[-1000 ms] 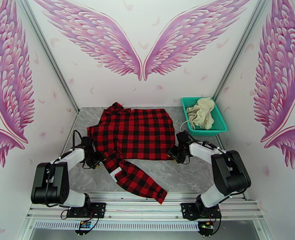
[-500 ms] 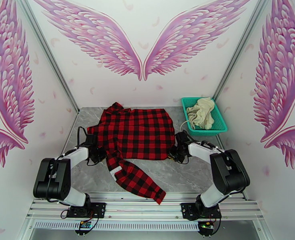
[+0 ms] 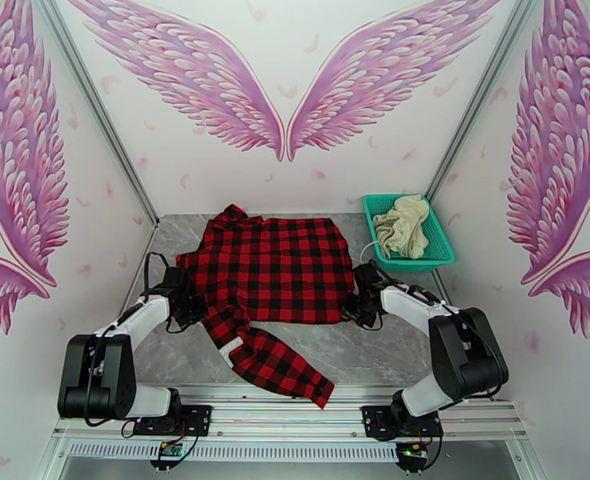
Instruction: Fold and stack the mixed laundry pile
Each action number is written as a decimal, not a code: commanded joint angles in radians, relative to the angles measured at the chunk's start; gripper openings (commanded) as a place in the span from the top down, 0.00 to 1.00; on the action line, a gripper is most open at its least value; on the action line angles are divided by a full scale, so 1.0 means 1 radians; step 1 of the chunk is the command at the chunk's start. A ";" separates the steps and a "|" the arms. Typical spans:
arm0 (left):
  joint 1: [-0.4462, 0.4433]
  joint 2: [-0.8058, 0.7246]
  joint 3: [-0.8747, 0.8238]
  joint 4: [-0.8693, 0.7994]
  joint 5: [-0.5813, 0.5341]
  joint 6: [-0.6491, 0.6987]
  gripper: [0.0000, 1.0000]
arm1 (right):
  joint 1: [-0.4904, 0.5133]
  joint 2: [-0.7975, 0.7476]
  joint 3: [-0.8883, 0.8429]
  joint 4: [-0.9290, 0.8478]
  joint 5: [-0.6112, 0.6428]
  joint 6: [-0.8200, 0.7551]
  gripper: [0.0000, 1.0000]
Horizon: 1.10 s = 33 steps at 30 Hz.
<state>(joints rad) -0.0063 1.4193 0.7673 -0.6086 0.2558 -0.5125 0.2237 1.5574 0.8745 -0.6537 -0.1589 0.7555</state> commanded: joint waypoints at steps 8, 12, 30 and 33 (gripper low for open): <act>0.031 -0.033 0.035 -0.083 0.009 0.065 0.49 | -0.039 -0.095 0.022 -0.156 0.072 -0.077 0.45; 0.031 -0.003 -0.002 0.025 0.043 -0.013 0.47 | -0.065 -0.100 -0.016 -0.082 -0.018 -0.034 0.45; -0.035 0.154 0.040 0.070 -0.187 -0.134 0.58 | -0.059 -0.076 -0.067 0.031 -0.110 0.049 0.46; -0.053 0.176 0.054 0.074 -0.193 -0.135 0.75 | -0.058 -0.083 -0.078 0.056 -0.128 0.083 0.43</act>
<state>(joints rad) -0.0372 1.5589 0.7971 -0.5686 0.0662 -0.6399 0.1619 1.4708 0.8139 -0.6373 -0.2588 0.7937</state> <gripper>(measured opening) 0.268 0.566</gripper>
